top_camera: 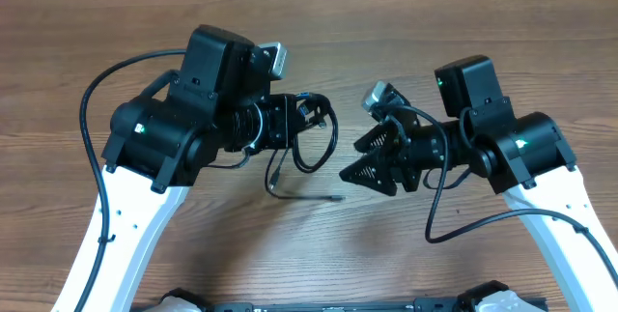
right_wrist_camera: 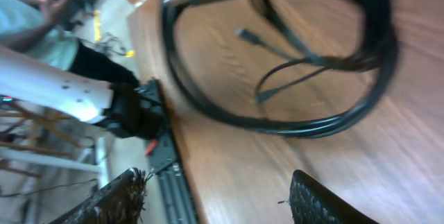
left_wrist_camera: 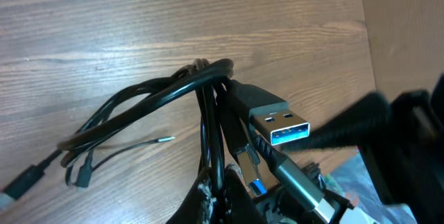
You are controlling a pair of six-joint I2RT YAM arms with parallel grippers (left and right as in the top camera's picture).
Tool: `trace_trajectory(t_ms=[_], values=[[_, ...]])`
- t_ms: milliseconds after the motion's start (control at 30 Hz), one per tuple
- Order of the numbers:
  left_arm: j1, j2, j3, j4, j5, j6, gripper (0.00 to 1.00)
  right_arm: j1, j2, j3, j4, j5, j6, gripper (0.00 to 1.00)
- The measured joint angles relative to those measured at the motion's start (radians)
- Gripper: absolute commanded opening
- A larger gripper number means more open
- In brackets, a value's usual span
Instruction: Untangle cables
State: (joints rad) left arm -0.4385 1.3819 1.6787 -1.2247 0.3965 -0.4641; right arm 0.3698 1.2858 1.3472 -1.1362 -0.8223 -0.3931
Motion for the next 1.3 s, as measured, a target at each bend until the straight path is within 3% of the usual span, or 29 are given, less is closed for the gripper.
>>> trace_trajectory(t_ms=[267,667,733,767,800,833,933,1067,1133,1200,1300], values=[[0.000,0.000,0.000,0.018,0.067,0.030,0.04,0.000,0.000,0.000,0.053,0.126,0.000,0.64],[0.000,0.000,0.132,0.021,0.172,0.057,0.04,0.000,0.000,0.000,0.144,0.245,0.157,0.58],[0.000,0.000,0.155,0.011,0.173,0.057,0.04,0.000,0.000,0.000,0.146,0.247,0.168,0.46],[0.000,0.000,0.166,0.008,0.173,0.057,0.04,0.000,0.000,0.000,0.148,0.248,0.168,0.24],[0.000,0.000,0.174,0.003,0.173,0.057,0.04,0.000,0.000,0.000,0.150,0.249,0.169,0.11],[0.000,0.000,0.182,-0.003,0.173,0.060,0.04,0.000,0.000,0.000,0.148,0.248,0.180,0.08],[0.000,0.000,0.200,-0.017,0.173,0.066,0.04,0.000,0.000,0.000,0.149,0.246,0.191,0.23],[0.000,0.000,0.211,-0.017,0.173,0.075,0.04,0.000,0.000,0.000,0.172,0.251,0.210,0.24],[0.000,0.000,0.212,-0.017,0.173,0.075,0.04,0.000,0.000,0.000,0.187,0.254,0.232,0.44],[0.000,0.000,0.213,-0.017,0.175,0.075,0.04,0.000,0.000,0.000,0.200,0.256,0.249,0.56],[0.000,0.000,0.213,-0.017,0.177,0.075,0.04,0.000,0.000,0.000,0.209,0.254,0.266,0.58]])
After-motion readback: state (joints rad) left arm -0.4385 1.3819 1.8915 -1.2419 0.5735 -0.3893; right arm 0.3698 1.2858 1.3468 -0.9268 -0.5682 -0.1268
